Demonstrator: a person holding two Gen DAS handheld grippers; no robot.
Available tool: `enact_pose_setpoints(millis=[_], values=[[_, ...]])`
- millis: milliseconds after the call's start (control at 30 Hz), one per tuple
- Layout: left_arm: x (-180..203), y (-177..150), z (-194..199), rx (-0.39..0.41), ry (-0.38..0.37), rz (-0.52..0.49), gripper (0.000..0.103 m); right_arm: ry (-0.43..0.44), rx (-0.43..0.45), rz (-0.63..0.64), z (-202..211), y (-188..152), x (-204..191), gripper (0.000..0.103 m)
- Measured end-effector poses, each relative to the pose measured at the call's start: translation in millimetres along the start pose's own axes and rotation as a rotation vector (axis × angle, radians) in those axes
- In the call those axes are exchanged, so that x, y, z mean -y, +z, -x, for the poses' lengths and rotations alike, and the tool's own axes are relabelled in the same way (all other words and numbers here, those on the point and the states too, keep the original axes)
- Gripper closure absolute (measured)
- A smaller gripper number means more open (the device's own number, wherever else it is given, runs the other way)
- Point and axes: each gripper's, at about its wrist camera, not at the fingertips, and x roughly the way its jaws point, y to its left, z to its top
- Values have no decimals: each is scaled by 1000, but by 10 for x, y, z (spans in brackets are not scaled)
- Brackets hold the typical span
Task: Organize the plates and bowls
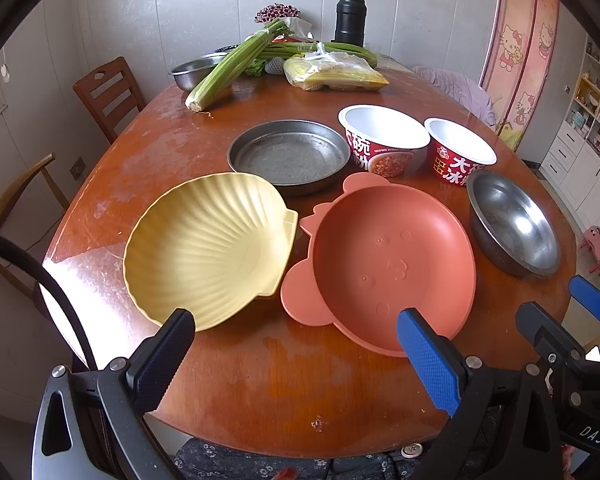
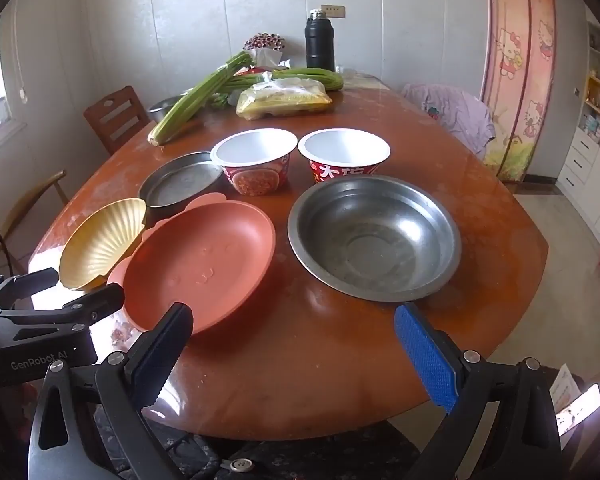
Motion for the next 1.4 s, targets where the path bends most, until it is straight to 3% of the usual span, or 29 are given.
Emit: enact_pose_setpoints(millis=[967,1400], values=[[-11,66,-4,4,2,-11,1,-12,-1,44,3,100,-81,2],[-276,116,-21,14,5,54,1,37,14,75,-21,258,-200,2]])
